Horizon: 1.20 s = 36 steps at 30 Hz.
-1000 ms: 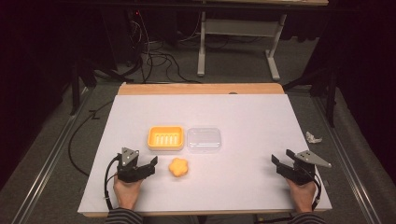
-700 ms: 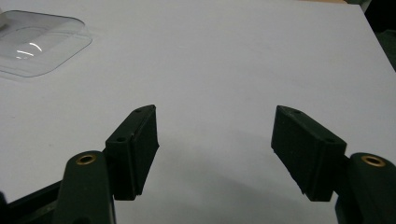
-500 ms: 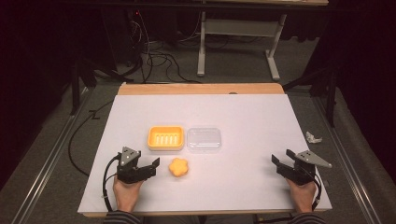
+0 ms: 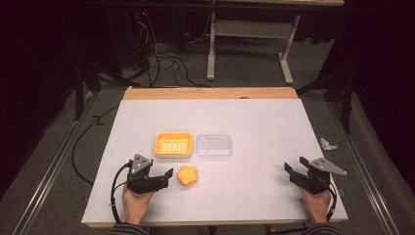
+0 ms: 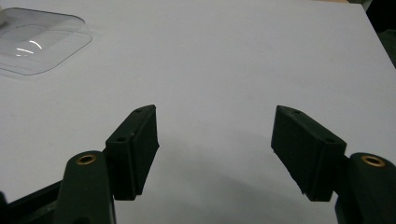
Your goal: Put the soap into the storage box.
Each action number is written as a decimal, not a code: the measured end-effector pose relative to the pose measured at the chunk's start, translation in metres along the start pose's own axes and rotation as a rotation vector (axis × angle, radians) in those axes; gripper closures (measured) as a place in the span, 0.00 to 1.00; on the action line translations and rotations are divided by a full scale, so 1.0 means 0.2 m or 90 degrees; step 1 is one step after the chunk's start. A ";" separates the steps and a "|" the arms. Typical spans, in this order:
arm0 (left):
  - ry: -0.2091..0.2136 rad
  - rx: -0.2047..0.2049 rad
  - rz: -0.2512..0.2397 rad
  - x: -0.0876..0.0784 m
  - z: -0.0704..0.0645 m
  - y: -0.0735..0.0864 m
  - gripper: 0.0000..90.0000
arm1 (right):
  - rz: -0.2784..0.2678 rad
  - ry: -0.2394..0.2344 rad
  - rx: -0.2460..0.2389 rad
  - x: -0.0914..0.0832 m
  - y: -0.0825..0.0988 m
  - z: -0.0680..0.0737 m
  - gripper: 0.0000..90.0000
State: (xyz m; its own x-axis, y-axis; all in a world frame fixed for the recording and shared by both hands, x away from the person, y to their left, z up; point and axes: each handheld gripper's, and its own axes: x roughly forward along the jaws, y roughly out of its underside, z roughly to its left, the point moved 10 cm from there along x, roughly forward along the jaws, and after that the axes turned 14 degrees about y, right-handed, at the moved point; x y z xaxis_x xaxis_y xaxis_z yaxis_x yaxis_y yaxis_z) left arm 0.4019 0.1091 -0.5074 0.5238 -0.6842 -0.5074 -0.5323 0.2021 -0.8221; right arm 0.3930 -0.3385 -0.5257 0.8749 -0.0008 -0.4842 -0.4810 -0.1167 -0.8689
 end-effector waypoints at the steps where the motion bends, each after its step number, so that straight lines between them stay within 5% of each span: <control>1: 0.004 0.005 0.003 0.01 -0.01 0.00 0.18 | -0.001 0.001 -0.002 0.00 0.00 0.00 0.36; 24: 0.049 0.039 0.036 0.12 -0.18 -0.03 0.16 | -0.004 -0.001 0.000 0.00 0.00 0.00 0.36; 36: 0.048 0.060 0.089 0.22 -0.23 0.02 0.14 | -0.005 -0.002 0.002 -0.01 0.00 0.00 0.36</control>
State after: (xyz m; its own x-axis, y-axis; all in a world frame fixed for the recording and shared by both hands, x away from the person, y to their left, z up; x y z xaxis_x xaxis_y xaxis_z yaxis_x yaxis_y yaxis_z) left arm 0.3918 0.0474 -0.5198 0.3967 -0.6947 -0.6001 -0.5299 0.3605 -0.7676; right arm 0.3921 -0.3383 -0.5247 0.8785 0.0030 -0.4777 -0.4743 -0.1138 -0.8730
